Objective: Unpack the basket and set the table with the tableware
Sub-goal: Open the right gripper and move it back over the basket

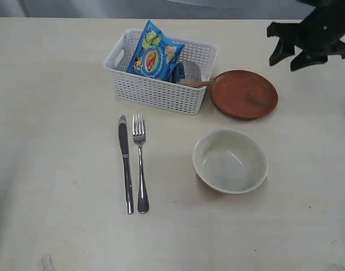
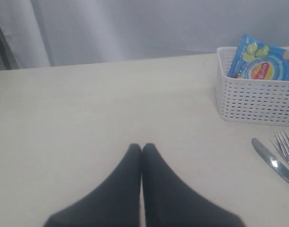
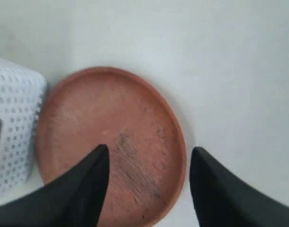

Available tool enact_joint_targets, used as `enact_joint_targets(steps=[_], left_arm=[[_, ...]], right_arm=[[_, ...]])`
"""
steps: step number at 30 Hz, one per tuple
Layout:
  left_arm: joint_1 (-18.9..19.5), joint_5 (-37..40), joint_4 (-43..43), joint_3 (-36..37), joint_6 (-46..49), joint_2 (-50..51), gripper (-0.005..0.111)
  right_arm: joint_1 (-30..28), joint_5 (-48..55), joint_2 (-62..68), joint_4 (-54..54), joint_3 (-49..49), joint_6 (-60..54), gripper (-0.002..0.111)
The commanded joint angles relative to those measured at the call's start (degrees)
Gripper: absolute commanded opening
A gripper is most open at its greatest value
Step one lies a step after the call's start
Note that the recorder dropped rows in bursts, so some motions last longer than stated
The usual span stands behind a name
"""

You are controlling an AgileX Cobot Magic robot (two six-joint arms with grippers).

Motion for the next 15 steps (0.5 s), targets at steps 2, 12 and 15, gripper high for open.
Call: enact_joint_targets(steps=[2,12,15], left_arm=[[0.2,-0.4,-0.7,0.1,0.1,-0.3,0.0],[0.2,-0.4,-0.7,0.1,0.1,-0.3,0.0],[0.2,-0.4,-0.7,0.1,0.1,-0.3,0.0]], right_arm=[[3.8,4.6,-2.7,2.6,-7.7,-2.7,0.051],[18.6,6.5,2.7,3.1,-20.6,-2.5,0.058],[21.5,7.2,6.1,3.0,-23.6,-1.8,0.064]])
